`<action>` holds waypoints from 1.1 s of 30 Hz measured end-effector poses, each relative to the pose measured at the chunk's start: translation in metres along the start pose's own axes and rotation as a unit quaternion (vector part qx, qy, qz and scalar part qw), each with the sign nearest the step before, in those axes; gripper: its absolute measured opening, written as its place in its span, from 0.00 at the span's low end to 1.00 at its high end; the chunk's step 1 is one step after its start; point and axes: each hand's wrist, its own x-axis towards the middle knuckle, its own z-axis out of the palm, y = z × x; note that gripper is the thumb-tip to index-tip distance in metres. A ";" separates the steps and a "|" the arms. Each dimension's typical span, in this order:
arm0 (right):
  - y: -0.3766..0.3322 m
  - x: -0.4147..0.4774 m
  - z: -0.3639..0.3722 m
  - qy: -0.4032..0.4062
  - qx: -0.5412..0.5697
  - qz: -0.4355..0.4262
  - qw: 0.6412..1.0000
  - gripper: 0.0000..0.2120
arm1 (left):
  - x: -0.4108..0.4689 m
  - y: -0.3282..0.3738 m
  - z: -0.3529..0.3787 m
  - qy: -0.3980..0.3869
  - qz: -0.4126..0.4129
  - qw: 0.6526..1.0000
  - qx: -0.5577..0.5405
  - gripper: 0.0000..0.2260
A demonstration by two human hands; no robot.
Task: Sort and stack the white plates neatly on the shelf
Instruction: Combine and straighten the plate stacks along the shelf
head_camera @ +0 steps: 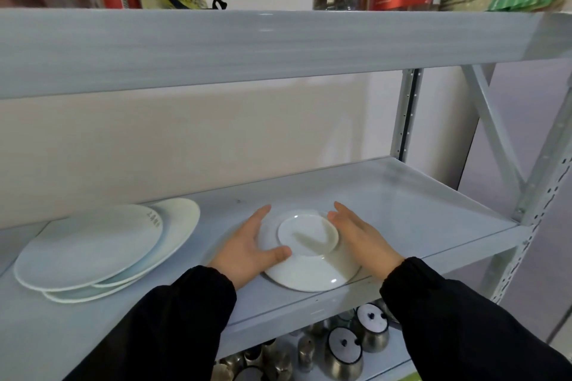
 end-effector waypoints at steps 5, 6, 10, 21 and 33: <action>-0.003 -0.005 0.009 -0.017 -0.142 -0.029 0.989 0.47 | 0.003 0.003 -0.002 0.082 -0.034 0.955 -0.283 0.29; -0.004 -0.005 0.010 -0.031 -0.177 -0.041 0.983 0.49 | 0.004 0.004 -0.003 0.087 -0.041 0.937 -0.335 0.29; -0.001 -0.013 0.013 -0.093 -0.326 -0.137 0.931 0.55 | -0.003 0.021 -0.004 0.108 -0.068 0.893 -0.432 0.22; -0.002 -0.018 0.028 0.132 -0.460 -0.343 0.808 0.39 | -0.024 0.043 -0.041 0.097 -0.056 0.864 -0.492 0.27; -0.060 0.008 0.085 0.184 0.255 -0.107 0.943 0.14 | -0.124 -0.025 -0.206 0.273 0.057 0.944 0.177 0.23</action>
